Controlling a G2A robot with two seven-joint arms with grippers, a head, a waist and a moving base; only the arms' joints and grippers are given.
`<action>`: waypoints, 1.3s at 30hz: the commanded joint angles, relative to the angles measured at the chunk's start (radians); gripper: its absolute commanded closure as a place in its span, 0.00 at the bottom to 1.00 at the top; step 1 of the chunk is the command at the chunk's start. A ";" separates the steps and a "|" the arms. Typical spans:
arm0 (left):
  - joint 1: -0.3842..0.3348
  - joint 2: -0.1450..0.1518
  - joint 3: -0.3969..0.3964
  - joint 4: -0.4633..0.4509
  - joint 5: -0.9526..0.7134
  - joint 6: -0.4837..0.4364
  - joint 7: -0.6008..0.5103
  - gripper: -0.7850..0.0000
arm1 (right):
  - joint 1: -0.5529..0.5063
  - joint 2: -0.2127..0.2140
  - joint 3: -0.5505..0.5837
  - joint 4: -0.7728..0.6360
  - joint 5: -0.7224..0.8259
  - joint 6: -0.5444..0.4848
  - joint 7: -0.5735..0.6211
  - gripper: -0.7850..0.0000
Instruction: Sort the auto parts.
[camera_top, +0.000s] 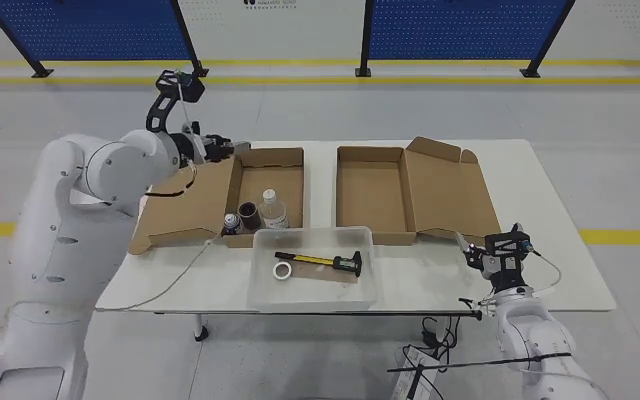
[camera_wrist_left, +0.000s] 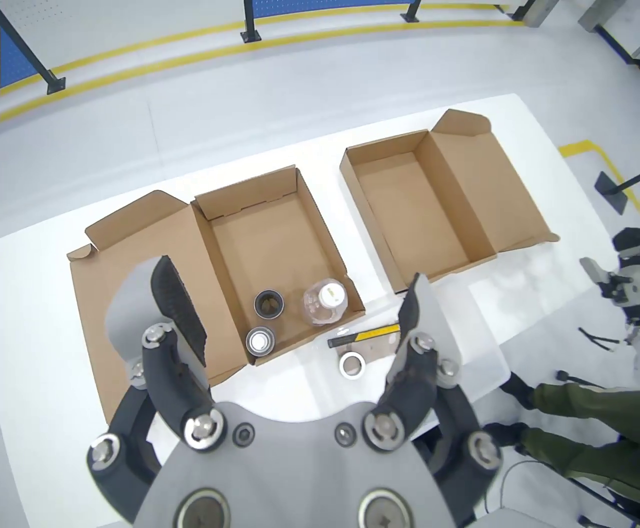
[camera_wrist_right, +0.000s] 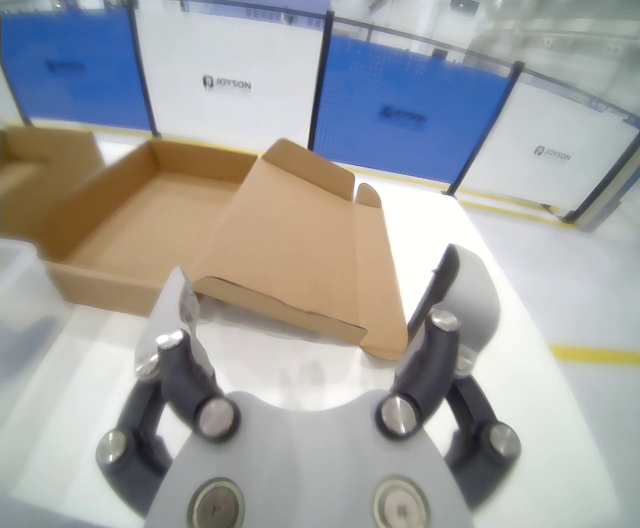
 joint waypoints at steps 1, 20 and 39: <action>0.043 0.007 -0.041 -0.029 -0.011 0.012 -0.009 0.00 | 0.000 0.000 0.000 0.000 0.000 0.000 0.000 0.00; 0.260 0.049 -0.243 -0.150 -0.054 0.010 -0.181 0.00 | 0.000 0.000 0.000 0.000 0.000 0.000 0.000 0.00; 0.260 0.049 -0.243 -0.150 -0.054 0.010 -0.181 0.00 | -0.014 0.016 -0.010 -0.177 0.029 -0.361 0.141 0.00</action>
